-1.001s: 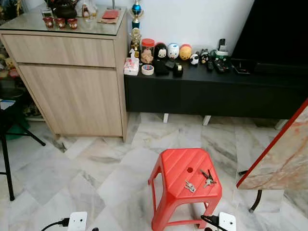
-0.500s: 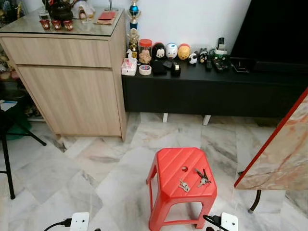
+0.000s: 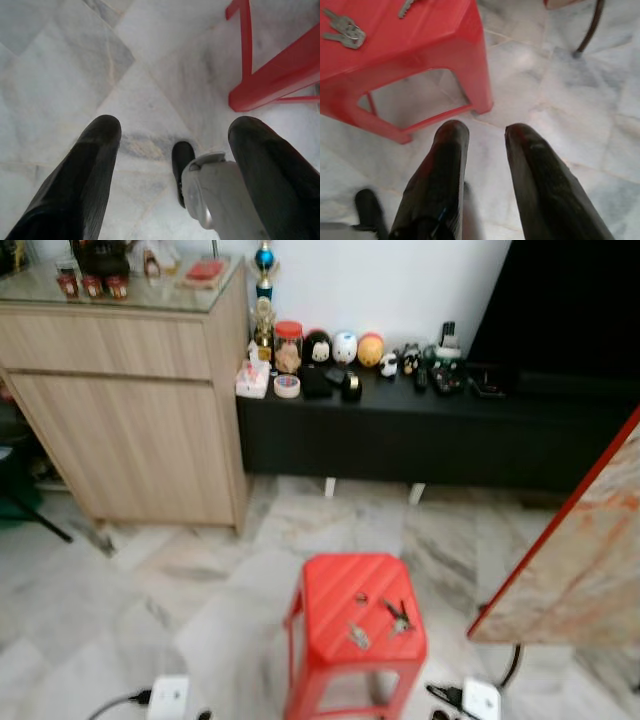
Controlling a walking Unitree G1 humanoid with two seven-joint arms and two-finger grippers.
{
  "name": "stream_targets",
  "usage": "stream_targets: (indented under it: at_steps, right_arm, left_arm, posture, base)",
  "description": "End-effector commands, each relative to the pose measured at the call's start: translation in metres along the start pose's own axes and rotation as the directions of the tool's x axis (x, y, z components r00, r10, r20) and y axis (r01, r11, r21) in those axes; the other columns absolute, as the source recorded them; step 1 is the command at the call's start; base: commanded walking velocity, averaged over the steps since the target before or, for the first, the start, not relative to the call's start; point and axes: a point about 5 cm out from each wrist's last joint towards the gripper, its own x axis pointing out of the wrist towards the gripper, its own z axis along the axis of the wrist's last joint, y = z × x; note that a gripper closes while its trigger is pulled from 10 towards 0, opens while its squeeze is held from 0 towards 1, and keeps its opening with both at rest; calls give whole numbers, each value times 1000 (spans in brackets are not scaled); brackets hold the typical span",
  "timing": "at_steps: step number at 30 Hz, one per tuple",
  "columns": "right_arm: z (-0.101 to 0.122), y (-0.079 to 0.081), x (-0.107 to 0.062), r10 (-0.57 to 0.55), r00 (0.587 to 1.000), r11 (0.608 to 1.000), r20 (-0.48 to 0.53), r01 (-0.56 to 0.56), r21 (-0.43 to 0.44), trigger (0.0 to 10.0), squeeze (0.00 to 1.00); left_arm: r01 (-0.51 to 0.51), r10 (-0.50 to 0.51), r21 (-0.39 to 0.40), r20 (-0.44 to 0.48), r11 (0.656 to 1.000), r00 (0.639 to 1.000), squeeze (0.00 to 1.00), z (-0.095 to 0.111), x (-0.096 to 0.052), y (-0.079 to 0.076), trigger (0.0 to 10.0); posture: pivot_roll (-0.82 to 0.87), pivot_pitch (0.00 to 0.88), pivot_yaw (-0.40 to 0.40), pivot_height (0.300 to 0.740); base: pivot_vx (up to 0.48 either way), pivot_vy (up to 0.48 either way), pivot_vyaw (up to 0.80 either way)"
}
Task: Hang keys on a hook
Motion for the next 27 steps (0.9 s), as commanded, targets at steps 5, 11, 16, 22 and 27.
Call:
stream_targets:
  at_steps: [5, 11, 16, 22, 27]
  right_arm:
    - [0, -12, -1, -32, 999, 999, -1, 32, -1, 10000, 0]
    - [2, -11, -1, -24, 1000, 1000, 17, 24, -3, 10000, 0]
    - [6, -10, -1, 4, 998, 1000, 56, -4, -11, 10000, 0]
    - [12, -8, -1, 31, 993, 999, 111, -26, -41, 10000, 0]
    - [77, 27, 3, 116, 924, 993, 365, -97, -71, 10000, 0]
  left_arm:
    - [17, -17, -9, -6, 1000, 1000, 0, -1, 0, -7, 10000]
    - [17, -17, -15, -7, 1000, 1000, 0, -1, 0, -7, 10000]
    - [15, -16, -23, -8, 1000, 1000, 0, -1, 0, -7, 10000]
    - [16, -16, -26, -6, 1000, 1000, 0, -1, 0, -8, 10000]
    - [18, -18, -28, -3, 999, 1000, 0, 0, 0, -8, 10000]
  posture:
    - [68, 0, -83, 740]
    - [69, 0, -85, 740]
    - [68, 0, -87, 740]
    - [67, 0, -88, 740]
    - [63, 0, -90, 740]
  base:
    - [0, 0, 0]
    - [0, 0, 0]
    - [0, 0, 0]
    - [0, 0, 0]
    - [0, 0, 160]
